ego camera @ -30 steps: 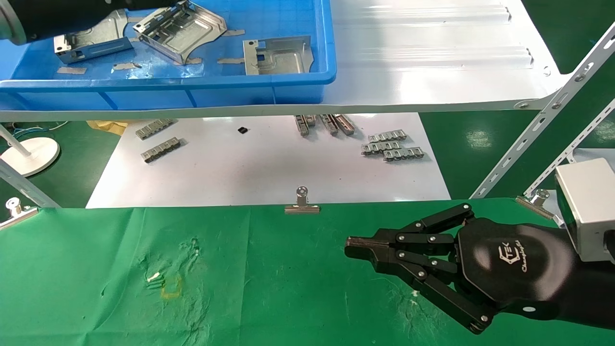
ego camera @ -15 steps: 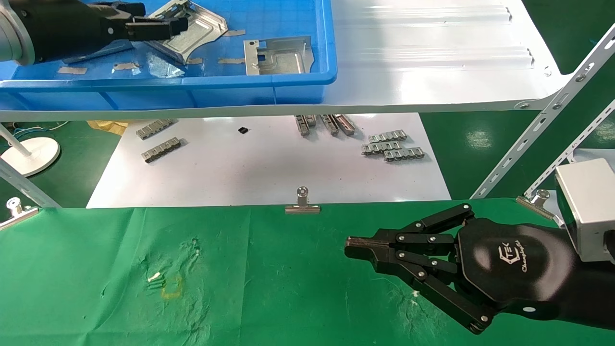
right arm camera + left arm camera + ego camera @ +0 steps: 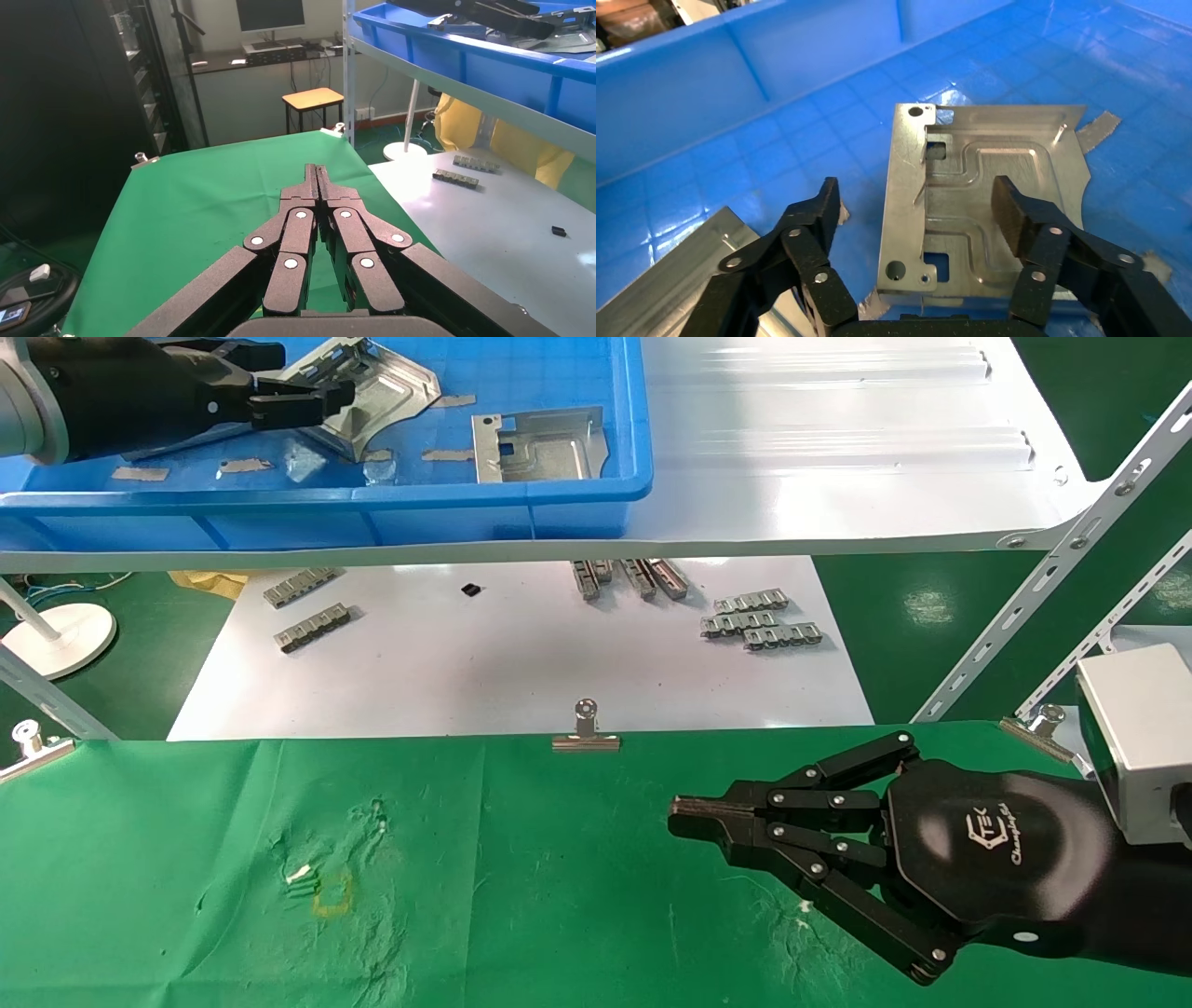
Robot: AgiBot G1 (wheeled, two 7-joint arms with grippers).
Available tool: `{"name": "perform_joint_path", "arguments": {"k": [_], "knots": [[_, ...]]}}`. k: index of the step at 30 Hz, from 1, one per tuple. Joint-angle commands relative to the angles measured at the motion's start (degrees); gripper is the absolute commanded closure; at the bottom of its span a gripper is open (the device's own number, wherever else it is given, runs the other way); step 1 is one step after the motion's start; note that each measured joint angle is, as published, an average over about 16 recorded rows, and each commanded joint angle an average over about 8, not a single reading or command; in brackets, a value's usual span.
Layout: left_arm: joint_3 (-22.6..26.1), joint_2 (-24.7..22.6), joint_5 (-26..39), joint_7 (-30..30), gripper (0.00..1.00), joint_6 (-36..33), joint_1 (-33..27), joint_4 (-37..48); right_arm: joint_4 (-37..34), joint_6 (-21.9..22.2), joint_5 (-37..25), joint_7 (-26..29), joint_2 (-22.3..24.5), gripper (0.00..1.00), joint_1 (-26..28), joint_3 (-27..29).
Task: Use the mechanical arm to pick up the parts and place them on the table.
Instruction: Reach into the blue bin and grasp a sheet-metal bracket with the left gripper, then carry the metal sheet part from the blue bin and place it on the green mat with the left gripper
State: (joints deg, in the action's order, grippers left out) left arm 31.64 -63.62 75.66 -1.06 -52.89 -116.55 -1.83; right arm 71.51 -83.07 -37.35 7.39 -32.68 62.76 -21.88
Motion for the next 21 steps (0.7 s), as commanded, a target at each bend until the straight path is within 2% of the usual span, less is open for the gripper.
{"name": "perform_joint_path", "arguments": {"k": [1,21], "knots": [[-0.16,-0.1,-0.22,-0.62,1.0,0.27,0.03,0.05,0.0,0.0,0.0,0.0,0.0,1.0,0.0,0.0],[-0.54,-1.18,-0.74,-3.03,1.0,2.42,0.43,1.29,0.0,0.0,0.0,0.0,0.0,1.0,0.0,0.0]]}}
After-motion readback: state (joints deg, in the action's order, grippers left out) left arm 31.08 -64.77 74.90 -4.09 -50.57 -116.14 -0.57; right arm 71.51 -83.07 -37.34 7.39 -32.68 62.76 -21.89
